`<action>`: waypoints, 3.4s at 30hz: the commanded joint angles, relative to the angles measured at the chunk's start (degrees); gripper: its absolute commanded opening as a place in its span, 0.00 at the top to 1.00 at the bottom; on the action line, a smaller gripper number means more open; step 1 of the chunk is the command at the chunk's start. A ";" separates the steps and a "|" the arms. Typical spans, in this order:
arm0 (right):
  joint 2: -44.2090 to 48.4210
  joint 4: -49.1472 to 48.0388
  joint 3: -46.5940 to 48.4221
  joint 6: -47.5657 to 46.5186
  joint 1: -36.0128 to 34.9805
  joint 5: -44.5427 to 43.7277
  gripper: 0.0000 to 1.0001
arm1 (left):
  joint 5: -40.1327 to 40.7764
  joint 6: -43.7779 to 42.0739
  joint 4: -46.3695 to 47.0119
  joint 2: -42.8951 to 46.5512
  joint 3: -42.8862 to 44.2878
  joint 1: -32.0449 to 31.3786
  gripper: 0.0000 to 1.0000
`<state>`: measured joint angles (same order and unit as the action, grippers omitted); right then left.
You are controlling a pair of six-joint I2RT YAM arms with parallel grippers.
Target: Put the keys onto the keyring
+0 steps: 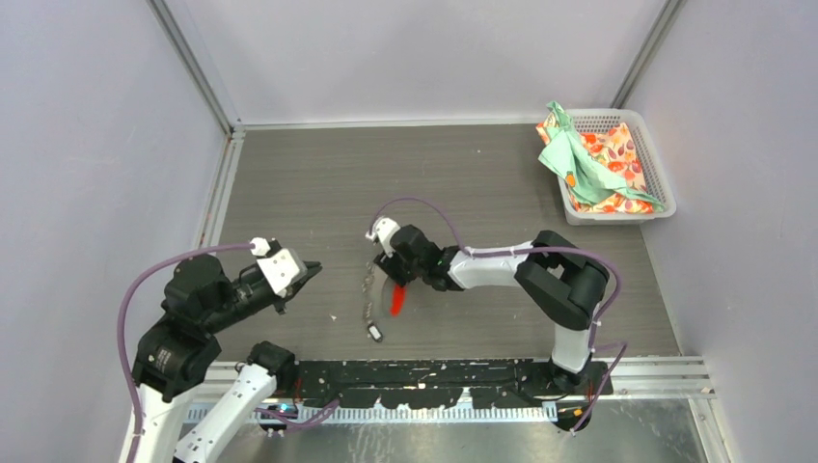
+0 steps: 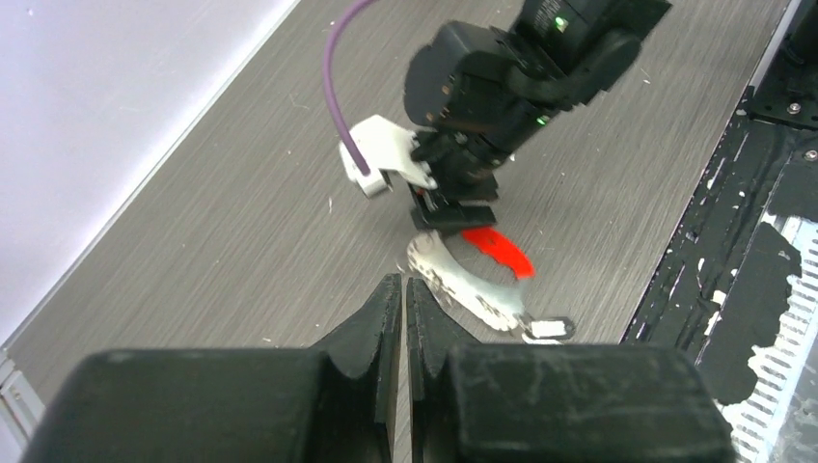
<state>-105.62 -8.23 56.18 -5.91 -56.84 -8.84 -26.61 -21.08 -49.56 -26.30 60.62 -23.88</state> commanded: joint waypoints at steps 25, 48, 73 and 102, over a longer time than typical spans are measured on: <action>16.35 7.76 -4.47 -15.27 7.82 26.16 0.30 | 3.49 10.28 10.19 -9.51 -6.82 0.41 0.40; 1.44 -0.71 4.00 -12.13 1.22 16.38 0.53 | -2.86 15.01 14.39 -8.37 -8.27 9.20 0.48; -0.79 0.52 7.13 -9.11 1.34 11.98 0.99 | -8.30 9.74 11.57 -4.03 -9.48 9.20 0.51; 8.10 27.07 5.07 -45.06 0.37 23.72 0.23 | 2.85 17.93 17.74 -11.66 -9.31 9.85 0.50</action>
<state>-94.65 11.11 58.63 -40.97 -54.35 14.11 -30.44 -8.36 -37.30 -33.85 49.01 -14.94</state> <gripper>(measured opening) 0.778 0.498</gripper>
